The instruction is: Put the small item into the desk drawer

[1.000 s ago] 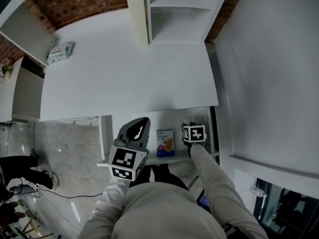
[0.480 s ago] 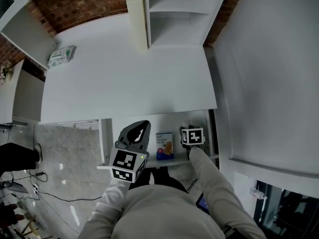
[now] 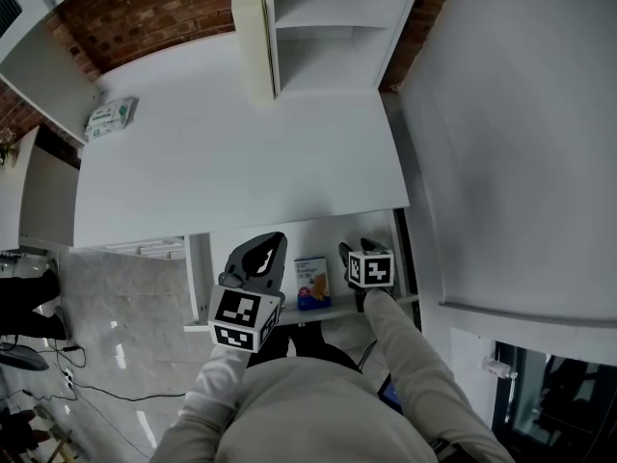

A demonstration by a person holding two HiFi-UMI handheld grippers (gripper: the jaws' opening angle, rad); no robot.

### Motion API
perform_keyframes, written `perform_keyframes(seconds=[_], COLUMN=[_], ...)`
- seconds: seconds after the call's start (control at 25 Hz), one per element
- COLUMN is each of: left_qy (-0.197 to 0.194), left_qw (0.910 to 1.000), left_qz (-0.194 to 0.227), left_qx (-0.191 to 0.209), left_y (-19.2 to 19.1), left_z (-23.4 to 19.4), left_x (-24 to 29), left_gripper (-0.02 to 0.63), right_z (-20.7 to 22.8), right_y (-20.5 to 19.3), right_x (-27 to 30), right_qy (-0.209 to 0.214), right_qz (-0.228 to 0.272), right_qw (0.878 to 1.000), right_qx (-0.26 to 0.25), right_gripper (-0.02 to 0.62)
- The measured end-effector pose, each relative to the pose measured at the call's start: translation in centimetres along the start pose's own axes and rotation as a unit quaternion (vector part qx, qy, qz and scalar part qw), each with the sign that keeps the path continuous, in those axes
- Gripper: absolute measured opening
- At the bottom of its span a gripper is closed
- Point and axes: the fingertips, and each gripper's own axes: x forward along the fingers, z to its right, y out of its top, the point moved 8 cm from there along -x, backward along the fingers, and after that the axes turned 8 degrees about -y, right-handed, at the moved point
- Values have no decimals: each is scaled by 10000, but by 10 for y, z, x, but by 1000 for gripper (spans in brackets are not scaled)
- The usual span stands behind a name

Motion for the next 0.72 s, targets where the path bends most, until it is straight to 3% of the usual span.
perform_keyframes(seconds=[0.32, 0.72], left_qy=[-196, -392], left_qw=[9997, 9986], left_qz=[143, 285], left_qx=[88, 213], left_y=[7, 16], left_z=[3, 4], left_x=[3, 4], left_gripper=[18, 18], right_z=[-14, -32], right_y=[40, 75], right_x=[-56, -138], right_qy=[235, 295], right_qz=[1211, 2523], right_qw=[9923, 9671], right_qx=[119, 158], right_gripper=[197, 142])
